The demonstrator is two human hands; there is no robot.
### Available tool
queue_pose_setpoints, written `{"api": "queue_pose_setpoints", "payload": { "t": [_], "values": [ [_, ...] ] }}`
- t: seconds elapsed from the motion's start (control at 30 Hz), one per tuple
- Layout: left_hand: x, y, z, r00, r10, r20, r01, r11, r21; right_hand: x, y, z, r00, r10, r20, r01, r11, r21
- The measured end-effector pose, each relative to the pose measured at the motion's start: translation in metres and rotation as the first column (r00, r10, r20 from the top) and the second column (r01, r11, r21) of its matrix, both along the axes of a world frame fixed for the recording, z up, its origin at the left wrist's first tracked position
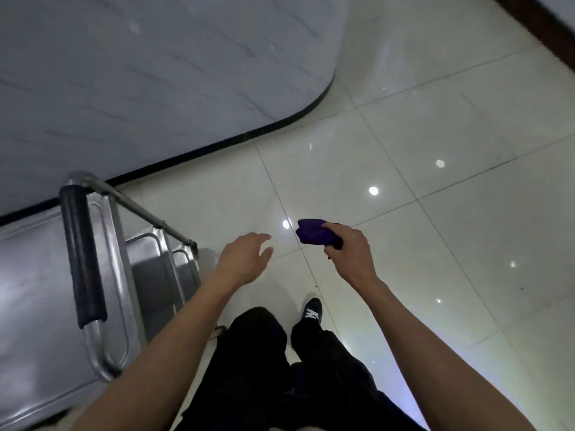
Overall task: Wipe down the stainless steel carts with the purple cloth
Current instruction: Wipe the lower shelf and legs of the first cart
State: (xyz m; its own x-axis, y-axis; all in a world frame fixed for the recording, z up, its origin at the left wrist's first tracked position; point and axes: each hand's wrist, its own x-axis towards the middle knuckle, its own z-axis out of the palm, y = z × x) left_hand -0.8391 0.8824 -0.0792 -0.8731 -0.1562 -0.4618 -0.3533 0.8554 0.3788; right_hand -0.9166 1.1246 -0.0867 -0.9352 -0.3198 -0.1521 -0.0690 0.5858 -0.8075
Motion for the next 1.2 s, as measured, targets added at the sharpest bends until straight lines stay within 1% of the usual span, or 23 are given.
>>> {"api": "queue_pose_setpoints", "payload": {
  "t": [0.13, 0.27, 0.37, 0.47, 0.57, 0.77, 0.87, 1.0, 1.1, 1.2],
  "values": [
    [-0.023, -0.028, 0.004, 0.987, 0.160, -0.008, -0.160, 0.987, 0.010, -0.056, -0.047, 0.008, 0.984, 0.176, -0.018, -0.176, 0.984, 0.016],
    [-0.049, -0.073, -0.001, 0.949, 0.315, -0.024, -0.315, 0.949, 0.013, -0.114, -0.110, 0.005, 0.938, 0.343, -0.049, -0.340, 0.939, 0.056],
    [-0.073, -0.112, -0.008, 0.917, 0.396, -0.046, -0.396, 0.918, 0.013, -0.159, -0.166, 0.001, 0.900, 0.433, -0.053, -0.428, 0.900, 0.088],
    [-0.102, -0.158, -0.012, 0.889, 0.452, -0.070, -0.452, 0.892, 0.021, -0.199, -0.227, 0.001, 0.850, 0.512, -0.123, -0.498, 0.858, 0.127],
    [-0.132, -0.205, -0.007, 0.864, 0.495, -0.094, -0.496, 0.868, 0.009, -0.233, -0.287, 0.010, 0.806, 0.573, -0.149, -0.557, 0.819, 0.133],
    [-0.178, -0.286, 0.021, 0.828, 0.542, -0.143, -0.553, 0.831, -0.059, -0.290, -0.387, 0.029, 0.709, 0.662, -0.245, -0.643, 0.748, 0.164],
    [-0.196, -0.322, 0.031, 0.808, 0.566, -0.166, -0.583, 0.808, -0.084, -0.319, -0.434, 0.034, 0.650, 0.716, -0.255, -0.695, 0.696, 0.183],
    [-0.223, -0.368, 0.033, 0.769, 0.621, -0.152, -0.636, 0.767, -0.083, -0.359, -0.495, 0.029, 0.583, 0.768, -0.265, -0.758, 0.632, 0.162],
    [-0.243, -0.402, 0.033, 0.725, 0.675, -0.136, -0.687, 0.722, -0.083, -0.391, -0.543, 0.023, 0.546, 0.801, -0.246, -0.798, 0.587, 0.139],
    [-0.256, -0.430, 0.036, 0.645, 0.755, -0.115, -0.764, 0.640, -0.079, -0.416, -0.588, 0.020, 0.488, 0.844, -0.222, -0.853, 0.515, 0.087]
  ]
}}
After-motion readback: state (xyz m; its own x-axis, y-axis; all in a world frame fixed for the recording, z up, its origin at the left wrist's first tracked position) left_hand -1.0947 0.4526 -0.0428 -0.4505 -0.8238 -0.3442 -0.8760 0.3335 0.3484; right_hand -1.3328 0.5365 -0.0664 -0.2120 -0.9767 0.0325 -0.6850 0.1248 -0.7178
